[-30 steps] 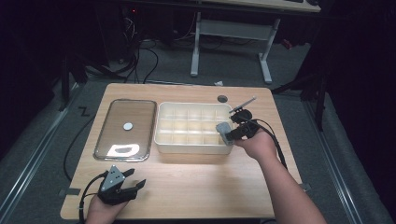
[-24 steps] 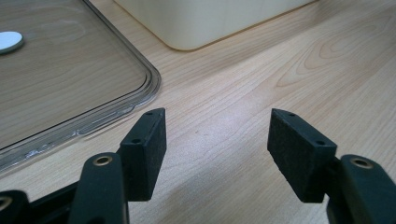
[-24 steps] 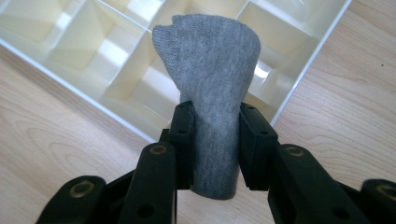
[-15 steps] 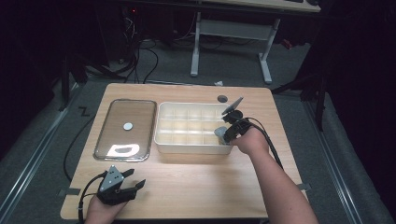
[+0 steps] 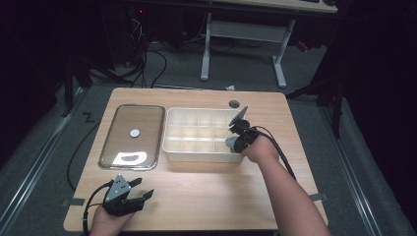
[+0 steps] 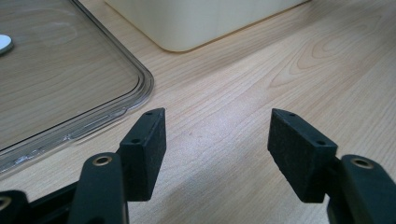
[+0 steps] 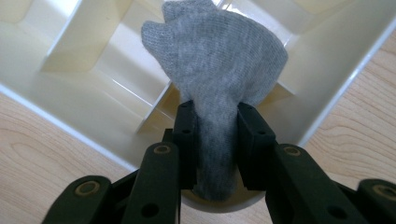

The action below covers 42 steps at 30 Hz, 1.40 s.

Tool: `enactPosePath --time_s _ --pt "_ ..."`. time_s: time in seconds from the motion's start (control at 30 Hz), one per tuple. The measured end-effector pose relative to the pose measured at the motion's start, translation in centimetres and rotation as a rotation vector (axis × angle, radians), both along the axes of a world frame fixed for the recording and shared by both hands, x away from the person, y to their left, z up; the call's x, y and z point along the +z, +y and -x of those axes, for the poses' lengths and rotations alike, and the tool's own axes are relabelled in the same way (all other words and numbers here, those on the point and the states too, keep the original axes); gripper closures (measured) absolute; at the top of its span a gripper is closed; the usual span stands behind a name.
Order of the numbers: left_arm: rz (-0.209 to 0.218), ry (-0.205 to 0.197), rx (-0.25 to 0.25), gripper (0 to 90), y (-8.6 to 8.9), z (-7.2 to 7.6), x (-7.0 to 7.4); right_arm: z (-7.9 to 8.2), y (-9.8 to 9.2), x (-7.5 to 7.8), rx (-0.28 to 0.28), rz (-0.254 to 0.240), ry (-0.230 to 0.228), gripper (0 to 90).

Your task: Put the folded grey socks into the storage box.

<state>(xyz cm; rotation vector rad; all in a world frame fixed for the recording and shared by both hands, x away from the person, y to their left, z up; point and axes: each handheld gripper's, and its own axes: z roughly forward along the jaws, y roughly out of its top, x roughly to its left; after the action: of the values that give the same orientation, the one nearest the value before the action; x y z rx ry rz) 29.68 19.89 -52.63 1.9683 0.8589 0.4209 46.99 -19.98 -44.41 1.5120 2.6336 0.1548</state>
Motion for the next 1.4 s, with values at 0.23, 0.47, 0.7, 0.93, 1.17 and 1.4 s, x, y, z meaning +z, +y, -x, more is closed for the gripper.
enactPosePath --time_s 0.23,0.47,0.7,0.93,1.17,1.4 --pt "-0.004 0.005 -0.003 37.8 0.0 -0.1 0.0 -0.2 0.3 -0.6 0.016 0.019 0.014 73.0" --pt "-0.006 0.006 -0.004 37.8 -0.1 -0.1 -0.1 -0.2 0.7 -1.4 -0.007 0.033 0.025 73.0" --pt "-0.011 0.009 -0.01 37.9 -0.1 0.0 -0.1 -0.3 0.6 -1.8 -0.002 0.032 0.03 72.9" --pt "-0.017 0.008 -0.017 37.9 -0.3 0.0 -0.1 -0.4 0.6 -1.9 -0.002 0.033 0.035 72.7" --pt "-0.023 0.009 -0.022 37.9 -0.4 0.0 -0.1 -0.5 0.7 -2.0 0.006 0.036 0.038 72.4" --pt "-0.027 0.012 -0.024 37.9 -0.4 0.0 -0.1 -0.5 0.8 -2.1 0.003 0.044 0.043 71.8"
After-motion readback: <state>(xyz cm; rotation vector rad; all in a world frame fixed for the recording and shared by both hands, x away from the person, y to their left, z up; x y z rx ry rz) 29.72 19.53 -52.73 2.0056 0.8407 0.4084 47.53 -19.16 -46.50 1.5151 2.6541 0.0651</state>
